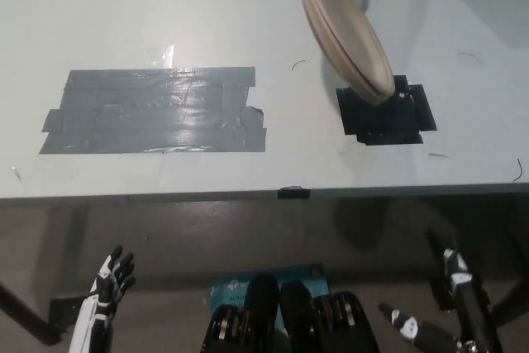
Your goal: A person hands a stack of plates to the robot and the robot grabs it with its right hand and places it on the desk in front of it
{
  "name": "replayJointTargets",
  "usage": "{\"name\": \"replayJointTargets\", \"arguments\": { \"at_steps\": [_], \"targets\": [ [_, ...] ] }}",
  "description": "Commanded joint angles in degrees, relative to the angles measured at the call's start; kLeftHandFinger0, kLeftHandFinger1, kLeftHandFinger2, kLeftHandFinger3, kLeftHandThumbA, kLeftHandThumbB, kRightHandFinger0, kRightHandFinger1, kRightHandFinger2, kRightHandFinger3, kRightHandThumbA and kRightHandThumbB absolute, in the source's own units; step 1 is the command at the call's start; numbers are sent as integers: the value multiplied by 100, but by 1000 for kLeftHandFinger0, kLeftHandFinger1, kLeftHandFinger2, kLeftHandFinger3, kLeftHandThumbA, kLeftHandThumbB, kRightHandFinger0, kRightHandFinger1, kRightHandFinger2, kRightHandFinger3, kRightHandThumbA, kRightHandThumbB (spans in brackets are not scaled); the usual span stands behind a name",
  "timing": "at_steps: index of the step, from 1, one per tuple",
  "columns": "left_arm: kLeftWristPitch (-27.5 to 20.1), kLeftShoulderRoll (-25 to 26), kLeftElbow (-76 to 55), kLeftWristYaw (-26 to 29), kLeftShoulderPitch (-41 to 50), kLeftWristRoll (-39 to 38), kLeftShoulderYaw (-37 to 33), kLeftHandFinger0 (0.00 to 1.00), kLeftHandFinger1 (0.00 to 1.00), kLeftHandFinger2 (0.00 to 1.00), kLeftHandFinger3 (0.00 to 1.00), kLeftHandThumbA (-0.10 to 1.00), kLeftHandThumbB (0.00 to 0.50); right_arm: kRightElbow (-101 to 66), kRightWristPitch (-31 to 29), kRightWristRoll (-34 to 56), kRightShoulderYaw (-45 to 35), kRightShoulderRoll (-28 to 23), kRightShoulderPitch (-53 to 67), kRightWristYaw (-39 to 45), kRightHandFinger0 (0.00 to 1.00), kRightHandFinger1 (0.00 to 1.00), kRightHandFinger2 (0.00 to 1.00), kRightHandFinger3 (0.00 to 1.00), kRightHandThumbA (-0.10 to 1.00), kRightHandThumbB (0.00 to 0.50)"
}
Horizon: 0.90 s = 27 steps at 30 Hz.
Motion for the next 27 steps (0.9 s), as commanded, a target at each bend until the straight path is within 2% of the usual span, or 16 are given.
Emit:
{"name": "replayJointTargets", "arguments": {
  "at_steps": [1, 5, 7, 11, 12, 17, 18, 23, 27],
  "targets": [
    [-236, 70, -14, -34, -21, -29, 22, 1000, 1000, 1000, 1000, 1000, 285, -1006, -222, -1359, -173, 206, -667, -504, 1000, 1000, 1000, 1000, 907, 256],
    [-287, 84, 17, -54, -30, 13, -10, 1000, 1000, 1000, 1000, 1000, 281, -909, -38, -2086, -268, 176, -1615, -674, 1000, 1000, 1000, 1000, 890, 273],
    [-341, 79, 62, -52, -46, 26, -19, 1000, 1000, 1000, 1000, 1000, 275, -781, 236, -2263, -277, 205, -2013, -655, 1000, 1000, 1000, 1000, 943, 286],
    [-327, 63, 72, -29, -22, 56, -20, 1000, 1000, 1000, 1000, 1000, 289, -248, 549, -2231, -300, 213, -2695, -663, 1000, 1000, 1000, 1000, 921, 284],
    [-292, 57, 38, -21, -9, 61, -17, 1000, 1000, 1000, 1000, 1000, 288, 41, 601, -2289, -296, 190, -2922, -725, 1000, 1000, 1000, 1000, 925, 297],
    [-228, 57, 13, -18, -15, 78, -21, 1000, 1000, 1000, 1000, 1000, 289, 987, 567, -2476, -259, 93, -3545, -1046, 1000, 1000, 1000, 1000, 893, 335],
    [-295, 63, 59, -12, -18, 109, -26, 1000, 1000, 1000, 1000, 1000, 282, 1353, 565, -2594, -221, 56, -3760, -1186, 1000, 1000, 1000, 1000, 924, 356],
    [-333, 69, 94, -15, 0, 152, -40, 1000, 1000, 1000, 1000, 1000, 268, 2136, 701, -2822, -119, -13, -4234, -1403, 1000, 1000, 1000, 1000, 972, 367],
    [-373, 83, 124, -12, -20, 210, -52, 1000, 1000, 1000, 1000, 1000, 255, 2584, 759, -2833, -75, -39, -4560, -1548, 1000, 1000, 1000, 1000, 927, 385]
  ]
}}
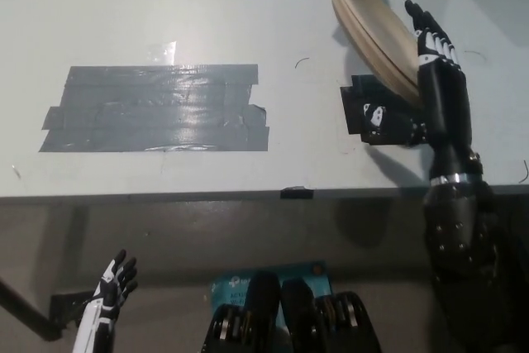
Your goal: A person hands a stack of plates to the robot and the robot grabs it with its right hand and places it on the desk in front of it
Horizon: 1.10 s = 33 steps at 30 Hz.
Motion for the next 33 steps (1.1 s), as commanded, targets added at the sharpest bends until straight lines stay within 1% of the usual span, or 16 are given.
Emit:
{"name": "replayJointTargets", "arguments": {
  "at_steps": [1, 7, 13, 16, 17, 18, 19, 20, 21, 22, 23, 25, 27, 28, 31, 33],
  "targets": [
    [-336, 89, 26, 3, -24, 134, -32, 1000, 1000, 1000, 1000, 1000, 258, 318, 149, -316, 73, -49, -548, -476, 1000, 1000, 1000, 1000, 913, 381],
    [-385, 88, 8, 13, -34, 167, -31, 1000, 1000, 1000, 1000, 1000, 245, 848, 246, -381, 167, -111, -811, -646, 1000, 1000, 1000, 1000, 922, 406],
    [-379, 95, -5, 12, -51, 190, -22, 1000, 1000, 1000, 1000, 1000, 232, 1241, 272, -467, 262, -216, -1026, -909, 1000, 1000, 1000, 1000, 880, 479],
    [-395, 74, 1, 14, -32, 182, -29, 1000, 1000, 1000, 1000, 1000, 221, 1511, 186, -637, 355, -268, -1175, -1332, 1000, 1000, 1000, 1000, 719, 500],
    [-391, 65, 5, 17, -29, 172, -26, 1000, 1000, 1000, 1000, 1000, 214, 1600, 132, -694, 375, -272, -1209, -1527, 1000, 1000, 1000, 1000, 694, 464],
    [-384, 60, 4, 25, -23, 185, -25, 1000, 1000, 1000, 1000, 1000, 214, 1745, 76, -760, 401, -276, -1267, -1828, 1000, 1000, 1000, 1000, 672, 493],
    [-394, 48, 9, 42, -23, 209, -28, 1000, 1000, 1000, 1000, 1000, 212, 1893, 132, -853, 432, -293, -1347, -2034, 1000, 1000, 1000, 1000, 701, 427],
    [-370, 36, -3, 45, -17, 199, -26, 1000, 1000, 1000, 1000, 1000, 213, 1984, 186, -858, 445, -318, -1412, -2033, 329, 333, 455, 868, 766, 313],
    [-320, 34, -35, 44, 7, 187, -17, 1000, 1000, 1000, 1000, 1000, 214, 2089, 197, -832, 458, -351, -1471, -2002, 66, 67, 99, 429, 809, 197],
    [-295, 40, -60, 48, 32, 199, -10, 1000, 1000, 1000, 1000, 1000, 214, 2184, 171, -826, 484, -374, -1502, -2047, 13, 13, 20, 262, 842, 174],
    [-314, 39, -57, 58, 16, 211, -5, 1000, 1000, 1000, 1000, 1000, 208, 2264, 158, -760, 483, -396, -1556, -1990, 1, 1, 1, 82, 936, 86],
    [-370, 51, -18, 37, -30, 208, -18, 1000, 1000, 1000, 1000, 1000, 186, 2239, 95, -602, 440, -418, -1578, -1925, 0, 0, 55, 111, 994, 43],
    [-355, 50, -14, 52, -44, 241, -16, 1000, 1000, 1000, 1000, 1000, 190, 2111, 27, -536, 429, -428, -1554, -1954, 0, 0, 120, 102, 1000, 32],
    [-357, 52, -17, 61, -48, 267, -15, 1000, 1000, 1000, 1000, 1000, 192, 1998, -14, -473, 411, -425, -1524, -1929, 0, 10, 194, 170, 1000, 29],
    [-405, 62, 8, 46, -54, 258, -14, 1000, 1000, 1000, 1000, 1000, 176, 1848, -26, -444, 393, -414, -1482, -2004, 0, 62, 327, 254, 1000, 27],
    [-335, 46, -27, 25, -35, 208, -13, 1000, 1000, 1000, 1000, 1000, 174, 1592, 76, -469, 378, -412, -1409, -1972, 0, 74, 333, 125, 1000, 46]
  ]
}}
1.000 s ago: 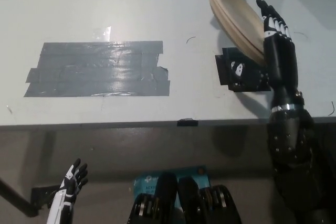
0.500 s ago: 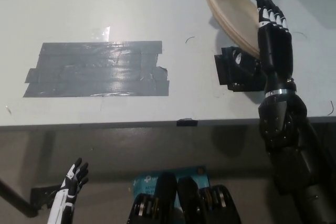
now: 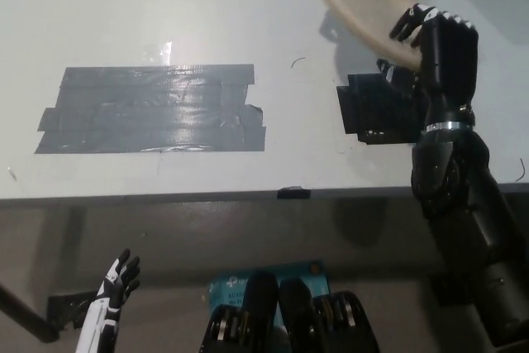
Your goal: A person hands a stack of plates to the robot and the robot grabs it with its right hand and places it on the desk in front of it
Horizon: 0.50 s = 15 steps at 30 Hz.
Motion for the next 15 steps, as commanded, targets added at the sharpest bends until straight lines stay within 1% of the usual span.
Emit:
{"name": "replayJointTargets", "arguments": {
  "at_steps": [1, 2, 3, 4, 6, 9, 10, 11, 12, 13, 14, 15],
  "targets": [
    [-177, 44, -68, 18, -23, -8, 2, 1000, 1000, 1000, 1000, 1000, 170, -545, -110, 81, -45, -32, -220, -273, 0, 49, 308, 94, 1000, 41],
    [-184, 49, -67, 14, -23, 1, -1, 1000, 1000, 1000, 1000, 1000, 170, -636, -109, 85, -51, -40, -198, -268, 0, 43, 319, 99, 1000, 40],
    [-211, 62, -46, 16, -37, 23, -5, 1000, 1000, 1000, 1000, 1000, 161, -724, -156, 130, -73, -57, -183, -251, 0, 2, 257, 92, 1000, 36],
    [-200, 75, -44, 10, -47, 38, -9, 1000, 1000, 1000, 1000, 1000, 162, -866, -197, 157, -90, -101, -160, -208, 0, 0, 195, 108, 1000, 33],
    [-190, 76, -42, 12, -60, 44, -9, 1000, 1000, 1000, 1000, 1000, 151, -1057, -205, 70, -75, -208, -153, -175, 0, 0, 190, 142, 1000, 25],
    [-188, 90, -33, 9, -94, 43, -4, 1000, 1000, 1000, 1000, 1000, 148, -1329, -120, -12, -104, -302, -165, -142, 0, 0, 252, 134, 1000, 34],
    [-173, 93, -41, 3, -105, 38, -4, 1000, 1000, 1000, 1000, 1000, 147, -1406, -120, -36, -111, -344, -183, -152, 0, 0, 244, 129, 1000, 22],
    [-156, 110, -49, -8, -122, 48, -8, 1000, 1000, 1000, 1000, 1000, 152, -1625, -187, -37, -146, -470, -237, -122, 0, 0, 265, 151, 970, 10],
    [-151, 117, -56, -11, -126, 52, -8, 1000, 1000, 1000, 1000, 1000, 152, -1672, -190, -39, -151, -496, -249, -116, 0, 0, 266, 153, 968, 9],
    [-169, 121, -28, -10, -136, 50, -7, 1000, 1000, 1000, 1000, 1000, 152, -1800, -79, -51, -173, -570, -280, 18, 0, 0, 245, 155, 1000, 17],
    [-186, 125, -16, -15, -142, 44, -9, 1000, 1000, 1000, 1000, 1000, 147, -1849, -47, -98, -168, -640, -302, 59, 0, 0, 230, 143, 1000, 8],
    [-198, 126, -5, -16, -148, 50, -14, 1000, 1000, 1000, 1000, 1000, 136, -1869, -45, -137, -156, -722, -321, 88, 0, 0, 173, 126, 984, 5]
  ]
}}
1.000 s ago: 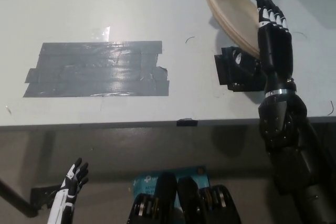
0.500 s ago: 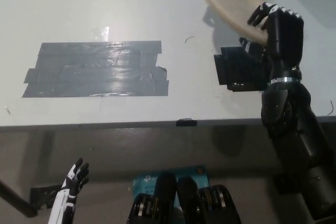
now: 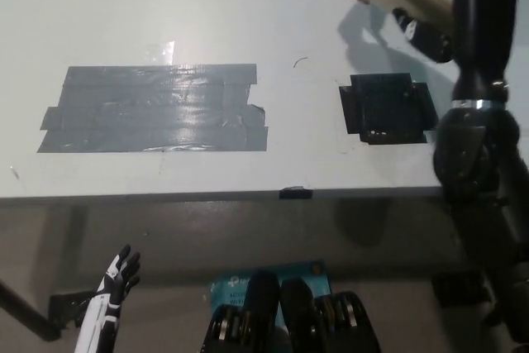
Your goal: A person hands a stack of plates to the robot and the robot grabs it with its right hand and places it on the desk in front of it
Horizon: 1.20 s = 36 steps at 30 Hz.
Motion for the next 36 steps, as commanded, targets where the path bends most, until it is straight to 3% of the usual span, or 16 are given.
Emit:
{"name": "replayJointTargets", "arguments": {
  "at_steps": [1, 3, 7, 8, 9, 12, 13, 15, 16, 18, 24, 28, 32, 34, 36],
  "targets": [
    [-204, 106, 5, -16, -73, 30, -12, 1000, 1000, 1000, 1000, 1000, 141, -389, -89, -160, -60, -410, -352, 74, 0, 0, 123, 91, 951, 3],
    [-141, 120, -9, -18, -98, 22, -7, 1000, 1000, 1000, 1000, 1000, 161, -275, -198, -157, -11, -579, -403, 79, 0, 0, 32, 2, 840, 4],
    [-121, 140, -22, -19, -114, 42, -15, 1000, 1000, 1000, 1000, 1000, 164, -26, -202, -129, 130, -733, -371, 256, 0, 0, 64, 5, 906, 20],
    [-123, 140, -20, -18, -116, 41, -15, 1000, 1000, 1000, 1000, 1000, 164, -17, -200, -125, 146, -743, -371, 254, 0, 0, 54, 1, 841, 47],
    [-140, 138, -2, -19, -120, 33, -16, 1000, 1000, 1000, 1000, 1000, 168, 129, -216, -197, 209, -757, -346, 170, 0, 0, 76, 3, 935, 38],
    [-146, 145, 23, -33, -128, 9, -16, 1000, 1000, 1000, 1000, 1000, 171, 561, -344, -349, 416, -785, -283, -43, 2, 0, 101, 66, 977, 27],
    [-141, 141, 25, -36, -133, -16, -11, 1000, 1000, 1000, 1000, 1000, 172, 675, -488, -302, 463, -787, -274, -96, 0, 0, 92, 52, 932, 29],
    [-141, 140, 39, -43, -153, -41, -7, 1000, 1000, 1000, 1000, 1000, 167, 981, -492, -442, 707, -812, -251, -17, 0, 1, 130, 36, 973, 22],
    [-138, 141, 40, -41, -160, -34, -8, 1000, 1000, 1000, 1000, 1000, 165, 1085, -441, -533, 815, -831, -252, 22, 0, 0, 118, 41, 991, 21],
    [-102, 141, 29, -30, -163, -8, -8, 1000, 1000, 1000, 1000, 1000, 165, 1523, -411, -837, 1203, -856, -280, -58, 0, 0, 1, 41, 1000, 35],
    [-187, 149, 73, -20, -204, 8, -12, 991, 1000, 1000, 1000, 1000, 146, 2510, -548, -1198, 1928, -743, -480, -603, 0, 0, 0, 0, 1000, 20],
    [-163, 138, 53, -25, -201, -5, -16, 979, 1000, 1000, 1000, 1000, 143, 3172, -508, -1309, 2298, -555, -605, -929, 0, 0, 0, 25, 1000, 12],
    [-147, 158, 32, -46, -204, -9, -21, 978, 1000, 993, 1000, 1000, 137, 3842, -523, -1308, 2534, -435, -712, -1286, 0, 0, 19, 2, 896, 13],
    [-147, 174, 31, -57, -217, -3, -26, 984, 1000, 983, 1000, 1000, 133, 4053, -501, -1396, 2668, -465, -767, -1417, 0, 0, 39, 35, 902, 2],
    [-161, 180, 40, -78, -225, -37, -29, 977, 1000, 971, 1000, 1000, 133, 3921, -242, -1393, 2701, -523, -742, -1018, 0, 0, 86, 106, 969, 17]
  ]
}}
